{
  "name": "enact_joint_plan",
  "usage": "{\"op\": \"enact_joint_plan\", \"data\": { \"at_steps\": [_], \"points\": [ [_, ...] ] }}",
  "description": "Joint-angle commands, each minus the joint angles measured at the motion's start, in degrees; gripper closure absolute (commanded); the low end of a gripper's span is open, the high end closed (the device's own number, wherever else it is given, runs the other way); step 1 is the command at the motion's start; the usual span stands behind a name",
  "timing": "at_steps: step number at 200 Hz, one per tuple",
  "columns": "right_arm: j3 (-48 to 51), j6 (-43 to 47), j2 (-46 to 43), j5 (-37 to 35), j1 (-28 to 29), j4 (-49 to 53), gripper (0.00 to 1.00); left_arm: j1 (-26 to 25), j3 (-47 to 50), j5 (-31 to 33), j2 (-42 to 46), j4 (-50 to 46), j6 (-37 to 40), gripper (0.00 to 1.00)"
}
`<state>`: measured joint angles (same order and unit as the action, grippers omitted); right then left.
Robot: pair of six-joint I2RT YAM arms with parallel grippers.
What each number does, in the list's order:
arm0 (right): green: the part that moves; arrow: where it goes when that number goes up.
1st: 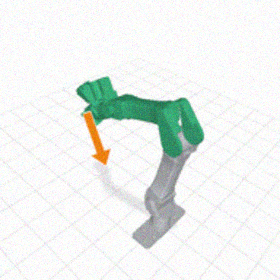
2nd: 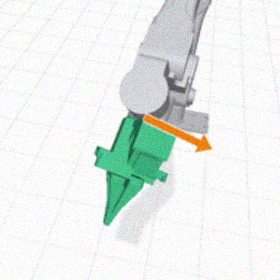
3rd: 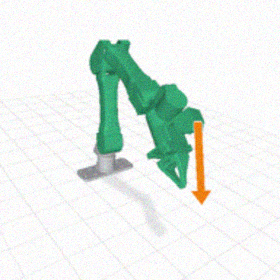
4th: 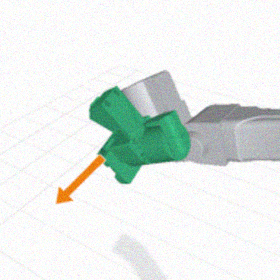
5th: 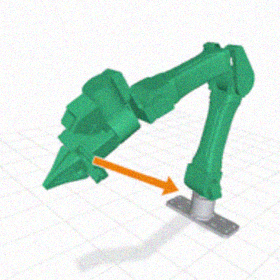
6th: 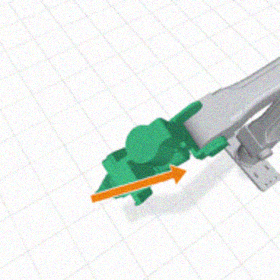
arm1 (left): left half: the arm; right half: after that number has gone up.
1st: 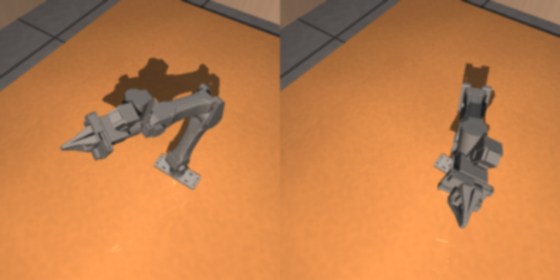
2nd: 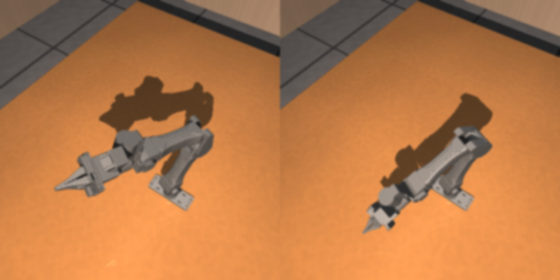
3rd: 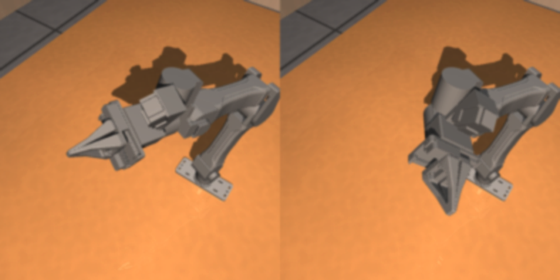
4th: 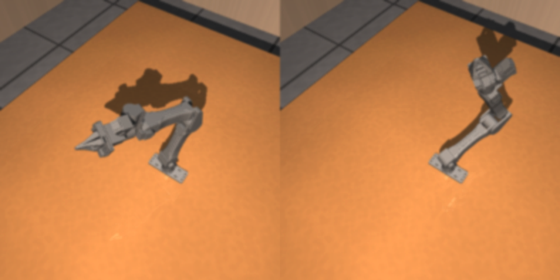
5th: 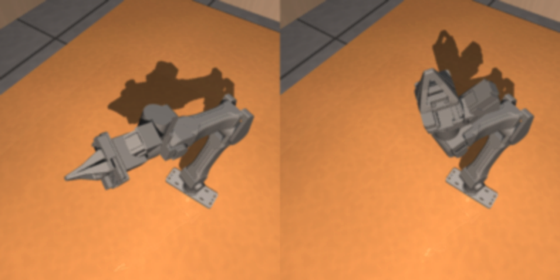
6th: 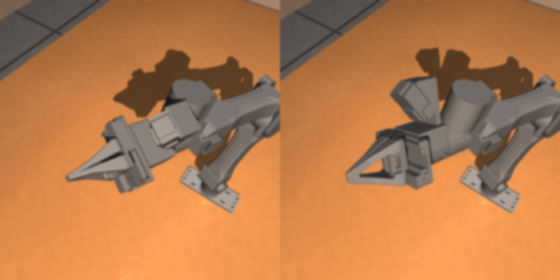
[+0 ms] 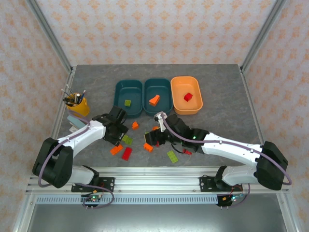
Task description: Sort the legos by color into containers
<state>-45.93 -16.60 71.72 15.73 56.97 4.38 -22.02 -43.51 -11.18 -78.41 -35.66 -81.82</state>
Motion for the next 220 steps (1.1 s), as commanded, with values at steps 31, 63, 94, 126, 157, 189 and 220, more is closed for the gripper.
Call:
{"op": "enact_joint_plan", "data": {
  "at_steps": [31, 63, 94, 126, 157, 189, 220],
  "points": [
    [-0.9, 0.7, -0.2, -0.1, 0.1, -2.5, 0.3, -0.9, -2.1, 2.7, -4.1, 1.7, -5.3, 0.43],
    [-1.1, 0.1, 0.0, -0.4, 0.2, -2.4, 0.3, -0.9, -1.6, 3.1, -5.3, 3.7, -6.1, 0.44],
    [-1.0, -0.4, 0.0, -0.6, 0.1, -2.0, 0.3, -1.1, -2.3, 2.6, -7.8, 4.4, -5.7, 0.46],
    [-0.9, -0.9, -0.2, -1.0, 0.1, -1.8, 0.3, -1.4, -2.0, 3.0, -9.2, 3.9, -5.6, 0.52],
    [-1.0, -1.2, -0.2, -1.6, 0.2, -1.8, 0.3, -1.3, -1.7, 2.8, -11.1, 5.1, -4.8, 0.55],
    [-1.2, -1.6, -0.6, -2.7, 0.2, -1.5, 0.3, -1.4, -2.9, 5.0, -10.0, 3.6, -2.8, 0.73],
    [-3.3, -1.0, -1.9, -5.2, 0.1, 0.7, 0.3, -1.4, -8.7, 9.4, -5.6, -4.8, 2.4, 0.72]
  ]
}}
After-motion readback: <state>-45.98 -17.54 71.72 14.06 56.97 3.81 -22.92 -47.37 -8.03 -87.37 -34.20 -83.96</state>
